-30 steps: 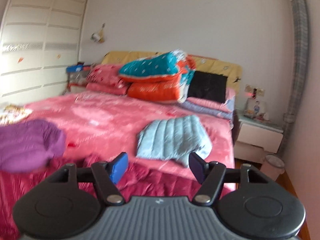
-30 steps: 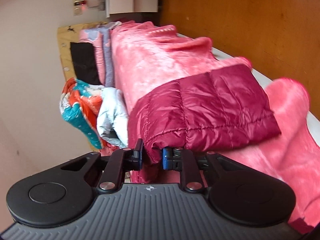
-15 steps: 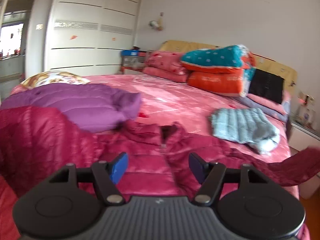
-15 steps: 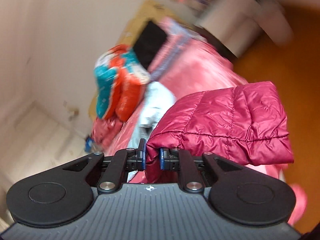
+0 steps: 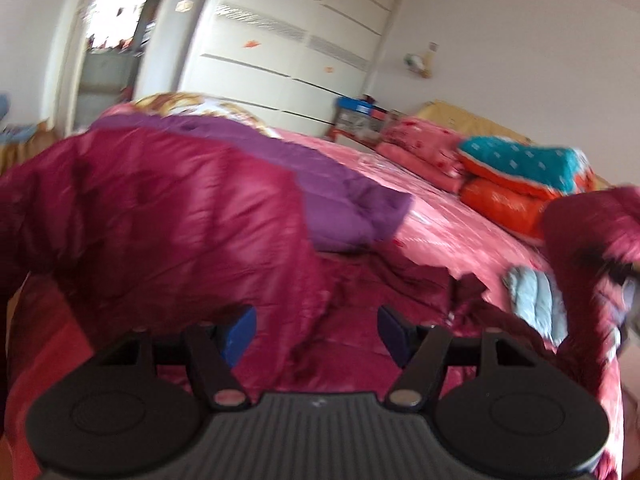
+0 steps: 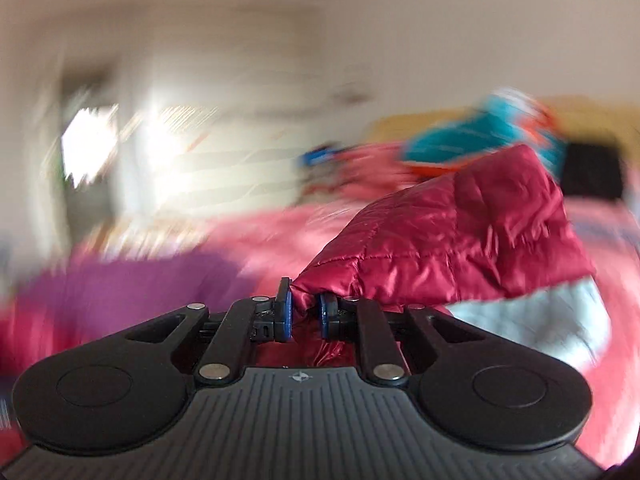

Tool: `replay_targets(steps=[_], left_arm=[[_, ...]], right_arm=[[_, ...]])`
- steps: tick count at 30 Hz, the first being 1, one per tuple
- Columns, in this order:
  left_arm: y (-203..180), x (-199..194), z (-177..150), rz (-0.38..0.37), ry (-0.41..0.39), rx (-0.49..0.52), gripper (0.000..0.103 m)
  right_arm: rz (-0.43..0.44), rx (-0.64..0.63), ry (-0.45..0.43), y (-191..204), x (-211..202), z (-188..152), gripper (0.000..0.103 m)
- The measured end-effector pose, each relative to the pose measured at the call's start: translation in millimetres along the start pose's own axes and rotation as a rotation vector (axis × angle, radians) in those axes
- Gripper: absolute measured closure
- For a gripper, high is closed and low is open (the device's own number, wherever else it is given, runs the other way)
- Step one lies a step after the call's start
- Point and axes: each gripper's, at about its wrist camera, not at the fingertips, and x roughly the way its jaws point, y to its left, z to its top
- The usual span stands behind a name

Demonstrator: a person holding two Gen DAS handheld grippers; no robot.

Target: Fold large clothes

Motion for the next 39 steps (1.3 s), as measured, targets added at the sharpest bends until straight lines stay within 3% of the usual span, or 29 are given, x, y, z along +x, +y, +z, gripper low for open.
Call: replay_targets(steps=[2,5,9,16,18,19,20,24,28,33,39], left_arm=[[9.6,-0.6,0.7,0.017,-0.007,-0.038,0.037],[22.2,-2.3,2.2,0.039,-0.023,-0.077,0.037],[34.8,-0.3,5.2,0.058,-0.017,-0.124,0.037],[55.2,2.4,9.1,0.076,0.003,-0.171,0.037],[60.5,3.3,10.5,0.079,0.01,-0.172,0.037],[63.1,3.7,11.1,0.08,0.012,-0.175,0.037],[65.5,3.4,11.1,0.08,0.019,-0.175,0.037],[72.1,2.5,7.8,0.078,0.049,-0.141,0.037],[84.8,-2.1,7.4,0.105,0.057,-0.126,0.037],[98.2,-19.0,11.4,0.125,0.019,-0.068,0.038],[103.6,-54.7,13.5,0.253,-0.109,0.087,0.04]], right_arm=[[0.08,-0.183,0.093,48.5,22.0,-21.9,0.089],[0.111,-0.361,0.203,95.3,40.1,-63.8,0.09],[0.086,-0.412,0.268,110.6,47.0,-91.4,0.09],[0.051,-0.385,0.318,123.0,48.1,-83.9,0.084],[0.058,-0.351,0.329,123.2,55.2,-71.0,0.069],[0.058,-0.337,0.324,124.4,51.8,-67.7,0.049],[0.058,-0.331,0.31,130.8,38.6,-68.0,0.036],[0.061,-0.328,0.274,143.0,15.0,-54.6,0.034],[0.097,-0.298,0.231,158.3,-4.5,-37.6,0.022],[0.193,-0.202,0.238,172.0,-22.6,-25.4,0.012],[0.239,-0.089,0.273,186.0,-41.4,-31.2,0.007]])
